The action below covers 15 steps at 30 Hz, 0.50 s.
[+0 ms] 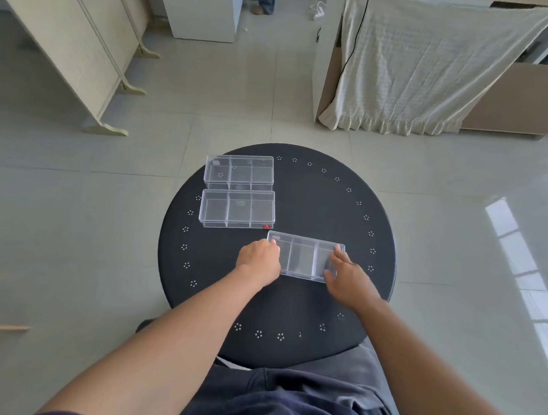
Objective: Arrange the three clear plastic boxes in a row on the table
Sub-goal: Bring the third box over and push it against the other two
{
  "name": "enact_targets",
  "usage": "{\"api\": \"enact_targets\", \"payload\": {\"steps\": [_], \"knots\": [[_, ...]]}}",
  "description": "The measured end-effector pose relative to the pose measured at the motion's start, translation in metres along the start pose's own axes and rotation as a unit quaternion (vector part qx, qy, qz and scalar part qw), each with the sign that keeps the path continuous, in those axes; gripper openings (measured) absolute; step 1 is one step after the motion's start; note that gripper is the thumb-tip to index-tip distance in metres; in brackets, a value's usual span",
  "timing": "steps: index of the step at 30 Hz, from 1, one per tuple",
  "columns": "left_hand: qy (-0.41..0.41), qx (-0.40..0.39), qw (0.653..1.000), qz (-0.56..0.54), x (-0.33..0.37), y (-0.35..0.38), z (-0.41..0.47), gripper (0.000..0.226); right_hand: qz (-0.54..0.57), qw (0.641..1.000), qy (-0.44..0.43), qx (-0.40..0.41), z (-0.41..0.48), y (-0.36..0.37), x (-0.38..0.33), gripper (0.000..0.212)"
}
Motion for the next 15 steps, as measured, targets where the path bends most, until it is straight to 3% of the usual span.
{"api": "enact_targets", "payload": {"steps": [15], "knots": [[-0.115,0.017,0.993,-0.036,-0.118,0.02,-0.042,0.052,-0.007,0.994,-0.091,-0.059,0.035,0.032,-0.113,0.064]]}}
Point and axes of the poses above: each hand's wrist, its own z-axis towards the middle knuckle, its own y-axis out of the palm, x = y × z, the point moved 3 cm from there along z, towards the middle knuckle, and after that the axes turned 8 degrees about -y, right-handed, at the moved point
